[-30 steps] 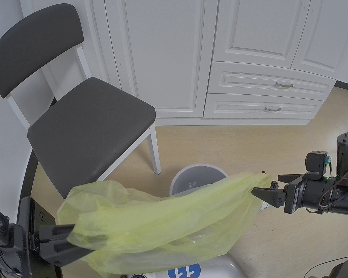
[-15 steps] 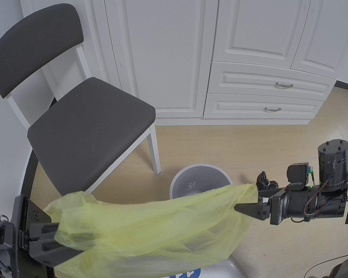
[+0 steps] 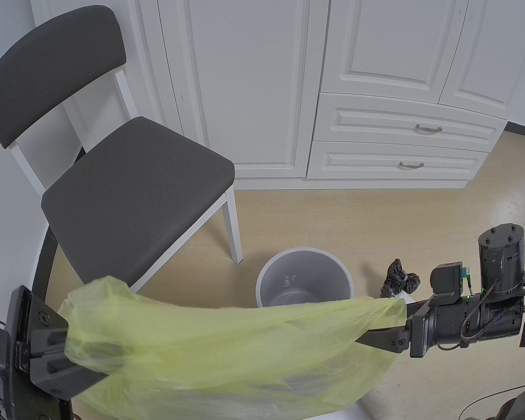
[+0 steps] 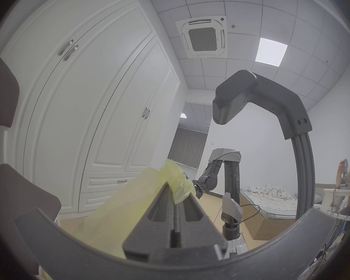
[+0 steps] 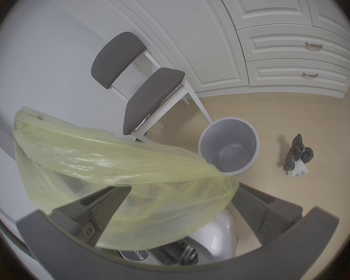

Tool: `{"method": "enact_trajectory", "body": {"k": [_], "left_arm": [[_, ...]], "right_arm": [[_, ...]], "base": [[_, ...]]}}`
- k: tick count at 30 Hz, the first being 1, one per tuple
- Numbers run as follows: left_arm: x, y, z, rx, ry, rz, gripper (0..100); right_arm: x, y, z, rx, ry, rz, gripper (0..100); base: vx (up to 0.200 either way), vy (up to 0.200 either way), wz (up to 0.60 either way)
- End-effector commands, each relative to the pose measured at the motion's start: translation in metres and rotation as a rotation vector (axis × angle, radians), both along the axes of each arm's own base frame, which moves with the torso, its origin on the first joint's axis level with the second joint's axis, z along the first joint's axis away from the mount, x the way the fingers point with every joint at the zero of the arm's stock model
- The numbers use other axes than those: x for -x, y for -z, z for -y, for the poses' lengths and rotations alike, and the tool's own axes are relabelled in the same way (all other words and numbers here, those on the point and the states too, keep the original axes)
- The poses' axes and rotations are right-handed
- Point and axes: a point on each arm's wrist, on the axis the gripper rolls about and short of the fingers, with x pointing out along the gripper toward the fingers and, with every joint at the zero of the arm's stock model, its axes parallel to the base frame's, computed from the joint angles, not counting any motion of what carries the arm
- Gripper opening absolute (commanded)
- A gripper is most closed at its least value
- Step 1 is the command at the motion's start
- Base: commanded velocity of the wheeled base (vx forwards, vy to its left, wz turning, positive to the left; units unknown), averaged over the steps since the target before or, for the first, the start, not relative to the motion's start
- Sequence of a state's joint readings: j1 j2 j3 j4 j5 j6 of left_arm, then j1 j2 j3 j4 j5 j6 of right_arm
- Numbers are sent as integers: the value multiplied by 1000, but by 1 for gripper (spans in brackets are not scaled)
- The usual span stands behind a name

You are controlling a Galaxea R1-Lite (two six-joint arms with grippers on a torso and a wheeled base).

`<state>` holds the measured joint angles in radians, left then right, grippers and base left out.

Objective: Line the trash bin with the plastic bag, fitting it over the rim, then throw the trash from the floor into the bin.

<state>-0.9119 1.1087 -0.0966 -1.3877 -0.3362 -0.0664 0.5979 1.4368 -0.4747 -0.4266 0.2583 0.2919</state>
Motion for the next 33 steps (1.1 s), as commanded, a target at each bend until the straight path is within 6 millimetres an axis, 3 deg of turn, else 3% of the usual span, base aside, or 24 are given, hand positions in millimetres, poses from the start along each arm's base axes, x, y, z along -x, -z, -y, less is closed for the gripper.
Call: {"method": "enact_trajectory", "body": {"k": [1,11,12,33], "left_arm": [[1,1,-1,6,3,2,0],[2,1,-2,12,30,-5,0],[2,2,-1,11,30,-6,0],[-19,14,17,-51,8,-167,0]], "right_arm": [[-1,2,-1,6,0,-8,100],[-4,7,-3,19,1,-26,100],[-4,7,-3,18,0,-25,0],[-4,-17,8,-51,106,128,0]], "base": [[0,0,0],[0,0,0],[0,0,0],[0,0,0]]}}
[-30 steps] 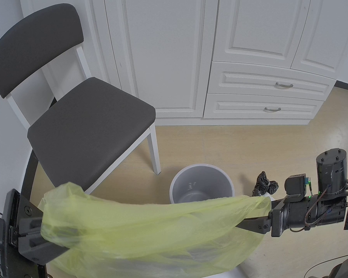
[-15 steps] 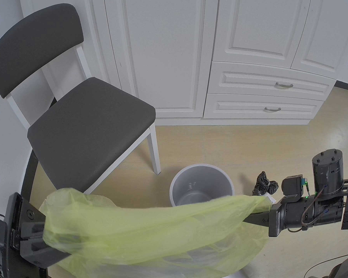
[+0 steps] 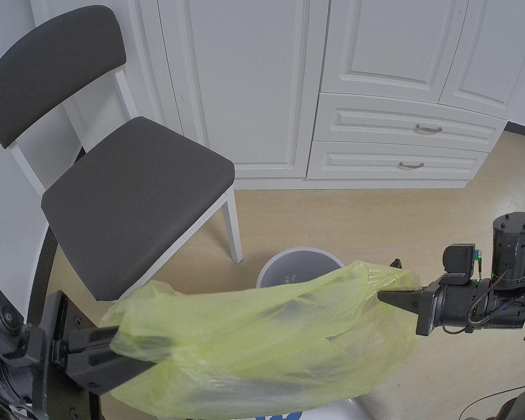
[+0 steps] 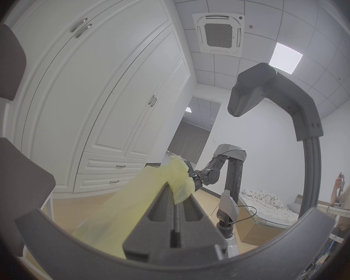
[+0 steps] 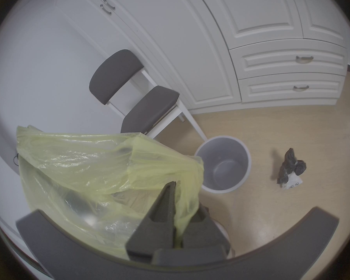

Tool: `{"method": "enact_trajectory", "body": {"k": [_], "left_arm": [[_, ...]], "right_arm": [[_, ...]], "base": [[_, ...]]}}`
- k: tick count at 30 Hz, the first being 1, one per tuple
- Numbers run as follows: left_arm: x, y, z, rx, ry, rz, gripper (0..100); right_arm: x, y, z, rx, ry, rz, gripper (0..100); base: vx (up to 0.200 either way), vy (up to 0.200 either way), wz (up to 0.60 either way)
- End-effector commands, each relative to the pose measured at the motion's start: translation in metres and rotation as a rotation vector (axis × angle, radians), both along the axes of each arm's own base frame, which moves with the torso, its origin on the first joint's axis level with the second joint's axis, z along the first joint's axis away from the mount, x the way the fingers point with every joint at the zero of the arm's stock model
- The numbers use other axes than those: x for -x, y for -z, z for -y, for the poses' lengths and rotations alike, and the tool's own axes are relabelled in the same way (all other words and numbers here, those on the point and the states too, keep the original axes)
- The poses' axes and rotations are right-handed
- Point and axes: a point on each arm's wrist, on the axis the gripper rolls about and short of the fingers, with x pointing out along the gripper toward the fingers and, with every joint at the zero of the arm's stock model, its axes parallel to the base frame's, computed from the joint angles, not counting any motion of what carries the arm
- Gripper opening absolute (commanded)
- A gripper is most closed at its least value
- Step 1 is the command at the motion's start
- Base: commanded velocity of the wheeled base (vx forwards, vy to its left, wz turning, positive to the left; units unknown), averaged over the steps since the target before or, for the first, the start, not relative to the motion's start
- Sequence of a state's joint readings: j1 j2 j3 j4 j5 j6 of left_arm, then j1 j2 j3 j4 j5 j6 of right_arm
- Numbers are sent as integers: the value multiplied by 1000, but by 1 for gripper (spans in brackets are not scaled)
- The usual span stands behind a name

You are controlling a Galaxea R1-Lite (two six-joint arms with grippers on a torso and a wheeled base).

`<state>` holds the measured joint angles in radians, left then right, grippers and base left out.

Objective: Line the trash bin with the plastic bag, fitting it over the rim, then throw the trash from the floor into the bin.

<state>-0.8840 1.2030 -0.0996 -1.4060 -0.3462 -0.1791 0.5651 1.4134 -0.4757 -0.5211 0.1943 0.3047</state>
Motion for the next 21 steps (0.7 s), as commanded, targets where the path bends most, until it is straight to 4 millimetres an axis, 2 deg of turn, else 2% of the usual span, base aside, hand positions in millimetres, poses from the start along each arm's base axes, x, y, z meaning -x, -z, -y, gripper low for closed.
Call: {"method": "enact_trajectory", "body": {"k": [1,10,21], "left_arm": [[-7,5,6,-32,-14,-27,0],[-28,11,23,-58,-162,-92,0],[-39,10,32,-68,-246,-123,0]], "right_arm": [[2,-5,3,-2,17,28,0],[4,-16,6,-5,90,89,0],[3,-24,7,22,181,140,0]], "base": [[0,0,0],[0,0,0],[0,0,0]]}}
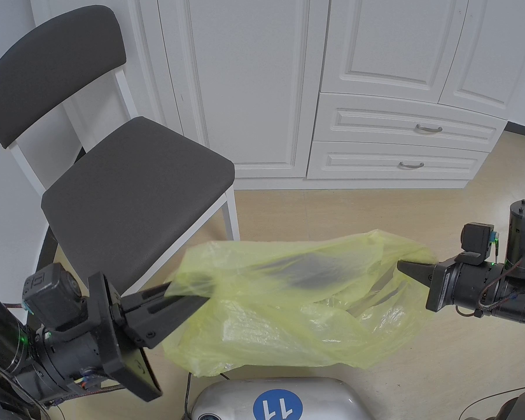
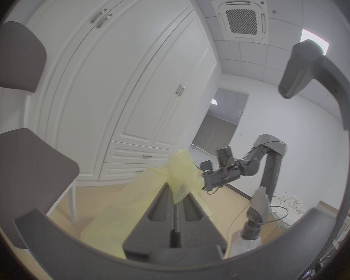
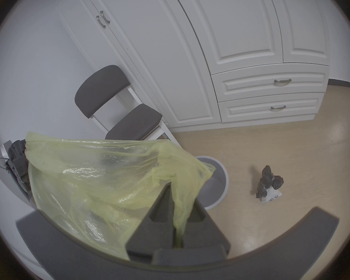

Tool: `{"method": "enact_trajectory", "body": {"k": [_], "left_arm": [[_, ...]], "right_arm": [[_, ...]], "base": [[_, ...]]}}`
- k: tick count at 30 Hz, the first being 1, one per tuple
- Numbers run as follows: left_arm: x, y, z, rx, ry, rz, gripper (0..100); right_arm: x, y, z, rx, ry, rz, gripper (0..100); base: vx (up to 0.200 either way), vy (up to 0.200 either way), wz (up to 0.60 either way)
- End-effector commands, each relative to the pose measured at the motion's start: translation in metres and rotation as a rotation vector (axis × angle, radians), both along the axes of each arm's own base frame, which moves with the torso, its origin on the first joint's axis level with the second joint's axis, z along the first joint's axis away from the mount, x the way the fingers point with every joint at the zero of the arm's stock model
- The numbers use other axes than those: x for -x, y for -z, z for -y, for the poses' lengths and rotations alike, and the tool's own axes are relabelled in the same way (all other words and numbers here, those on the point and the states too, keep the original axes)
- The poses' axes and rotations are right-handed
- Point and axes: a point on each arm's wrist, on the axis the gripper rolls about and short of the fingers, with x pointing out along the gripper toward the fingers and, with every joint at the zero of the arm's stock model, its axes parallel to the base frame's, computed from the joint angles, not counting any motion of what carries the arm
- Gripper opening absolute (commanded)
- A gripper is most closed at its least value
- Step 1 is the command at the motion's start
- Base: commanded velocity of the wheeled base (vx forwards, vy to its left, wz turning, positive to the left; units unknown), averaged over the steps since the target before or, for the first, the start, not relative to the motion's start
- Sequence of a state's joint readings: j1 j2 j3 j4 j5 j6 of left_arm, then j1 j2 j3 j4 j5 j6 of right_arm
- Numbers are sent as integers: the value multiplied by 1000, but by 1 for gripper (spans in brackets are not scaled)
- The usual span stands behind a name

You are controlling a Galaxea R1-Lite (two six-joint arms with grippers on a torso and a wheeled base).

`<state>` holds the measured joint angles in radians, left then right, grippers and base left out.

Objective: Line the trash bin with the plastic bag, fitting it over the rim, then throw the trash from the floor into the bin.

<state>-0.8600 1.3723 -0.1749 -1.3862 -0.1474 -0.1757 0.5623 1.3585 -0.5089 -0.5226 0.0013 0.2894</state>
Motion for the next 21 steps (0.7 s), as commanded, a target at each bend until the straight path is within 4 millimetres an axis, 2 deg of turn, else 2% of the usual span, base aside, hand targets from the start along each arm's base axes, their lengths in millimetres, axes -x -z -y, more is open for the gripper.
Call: {"method": "enact_trajectory", "body": {"k": [1,8,16,21], "left_arm": [[-8,1,8,-18,-45,-27,0],[-13,-1,13,-42,-87,-57,0],[-20,-9,23,-76,-228,-109,0],[-23,-8,26,-85,-257,-116,0]], "right_arm": [[2,-5,0,1,2,28,0],[9,-14,3,-13,-4,70,0],[14,-19,6,2,6,110,0],[15,-20,-1,49,62,135,0]], "base": [[0,0,0],[0,0,0],[0,0,0],[0,0,0]]}}
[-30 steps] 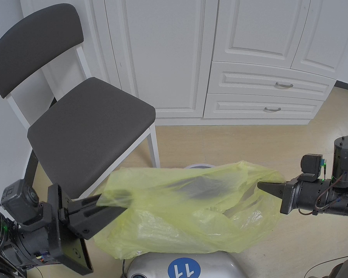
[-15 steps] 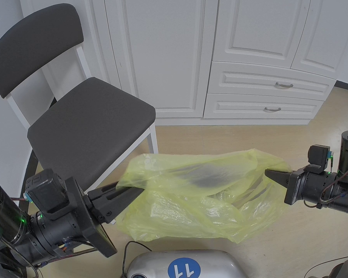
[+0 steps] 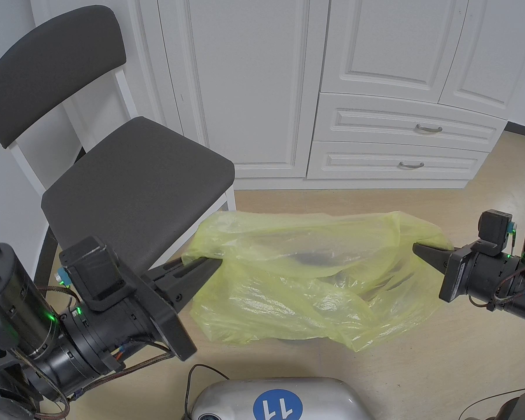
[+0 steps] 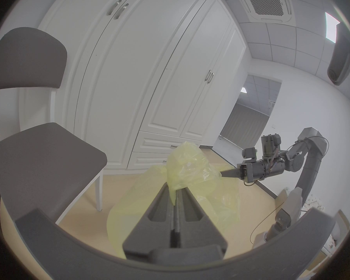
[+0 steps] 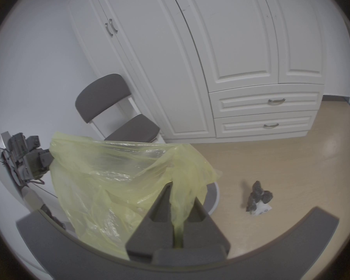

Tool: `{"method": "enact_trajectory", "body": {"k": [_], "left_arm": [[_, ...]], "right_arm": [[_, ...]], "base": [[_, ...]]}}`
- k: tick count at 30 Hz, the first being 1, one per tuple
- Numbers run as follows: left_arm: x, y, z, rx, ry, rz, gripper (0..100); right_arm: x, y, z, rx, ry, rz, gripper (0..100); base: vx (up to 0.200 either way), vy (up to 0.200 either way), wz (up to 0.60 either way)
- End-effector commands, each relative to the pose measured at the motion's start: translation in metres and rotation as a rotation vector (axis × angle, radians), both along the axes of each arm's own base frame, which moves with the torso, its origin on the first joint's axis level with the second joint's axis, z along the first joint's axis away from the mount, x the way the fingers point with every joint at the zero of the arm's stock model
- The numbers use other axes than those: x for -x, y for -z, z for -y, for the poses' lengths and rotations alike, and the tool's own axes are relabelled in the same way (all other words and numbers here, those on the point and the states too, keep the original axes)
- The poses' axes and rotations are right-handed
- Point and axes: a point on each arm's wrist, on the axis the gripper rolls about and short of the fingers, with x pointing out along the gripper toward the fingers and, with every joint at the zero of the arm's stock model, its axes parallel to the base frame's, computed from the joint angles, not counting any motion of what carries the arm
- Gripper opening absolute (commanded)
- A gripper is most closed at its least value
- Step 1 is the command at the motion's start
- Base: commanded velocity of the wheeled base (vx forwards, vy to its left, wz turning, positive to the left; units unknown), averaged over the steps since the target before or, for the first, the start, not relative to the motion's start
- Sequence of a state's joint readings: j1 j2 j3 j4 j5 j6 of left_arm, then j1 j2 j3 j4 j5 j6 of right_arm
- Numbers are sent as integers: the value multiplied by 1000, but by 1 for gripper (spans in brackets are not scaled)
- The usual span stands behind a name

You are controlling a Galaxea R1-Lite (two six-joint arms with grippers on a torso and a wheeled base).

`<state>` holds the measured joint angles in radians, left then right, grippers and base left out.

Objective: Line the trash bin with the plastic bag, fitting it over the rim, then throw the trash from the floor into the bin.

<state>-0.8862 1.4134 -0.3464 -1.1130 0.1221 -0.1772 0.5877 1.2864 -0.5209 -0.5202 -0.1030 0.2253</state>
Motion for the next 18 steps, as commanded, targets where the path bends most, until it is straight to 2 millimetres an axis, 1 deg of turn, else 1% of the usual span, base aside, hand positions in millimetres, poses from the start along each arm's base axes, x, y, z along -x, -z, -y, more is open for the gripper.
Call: {"method": "enact_trajectory", "body": {"k": [1,6,12,18], "left_arm": [[-3,-2,5,2,-26,0,0],[-8,-1,11,-11,-81,-13,0],[-9,-2,13,-38,-131,-28,0],[-13,7,16,-106,-185,-16,0]], "right_arm": [[4,-3,-6,19,11,24,0],[8,-4,-9,28,5,31,0],[7,-3,-8,77,51,48,0],[9,0,-6,151,85,74,0]], "base": [[0,0,0],[0,0,0],[0,0,0],[0,0,0]]}}
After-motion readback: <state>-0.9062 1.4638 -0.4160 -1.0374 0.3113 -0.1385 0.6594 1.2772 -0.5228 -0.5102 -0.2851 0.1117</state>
